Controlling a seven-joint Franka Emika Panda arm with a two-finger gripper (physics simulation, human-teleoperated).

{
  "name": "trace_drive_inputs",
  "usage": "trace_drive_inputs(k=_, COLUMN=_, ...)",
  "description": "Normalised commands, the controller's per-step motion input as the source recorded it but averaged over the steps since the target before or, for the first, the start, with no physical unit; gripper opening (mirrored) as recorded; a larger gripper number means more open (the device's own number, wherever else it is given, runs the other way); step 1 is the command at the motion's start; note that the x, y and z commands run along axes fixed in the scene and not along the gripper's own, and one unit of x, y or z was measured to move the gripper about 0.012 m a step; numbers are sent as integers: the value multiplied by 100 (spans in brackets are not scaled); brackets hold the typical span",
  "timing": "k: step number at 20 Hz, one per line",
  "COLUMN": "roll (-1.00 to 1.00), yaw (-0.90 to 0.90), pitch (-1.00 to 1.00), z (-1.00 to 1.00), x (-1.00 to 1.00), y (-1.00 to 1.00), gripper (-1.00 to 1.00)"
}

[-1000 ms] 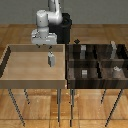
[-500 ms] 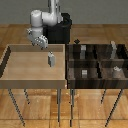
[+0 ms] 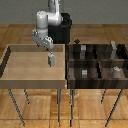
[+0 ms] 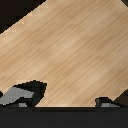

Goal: Place the milk carton into the appropriate compartment.

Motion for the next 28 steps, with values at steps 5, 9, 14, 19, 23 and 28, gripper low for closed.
trace_drive_inputs(k=5, roll=0, yaw=0, pitch=0, z=0, x=0, y=40, gripper=100)
trace_drive_inputs(k=9, roll=0, yaw=0, pitch=0, z=0, x=25, y=0, gripper=100)
trace_drive_inputs(k=14, roll=0, yaw=0, pitch=0, z=0, x=40, y=0, gripper=100)
trace_drive_inputs(k=19, roll=0, yaw=0, pitch=0, z=0, x=0, y=0, gripper=100)
trace_drive_inputs(k=23, roll=0, yaw=0, pitch=0, z=0, x=0, y=25, gripper=100)
trace_drive_inputs(k=28, roll=0, yaw=0, pitch=0, z=0, x=0, y=0, gripper=100)
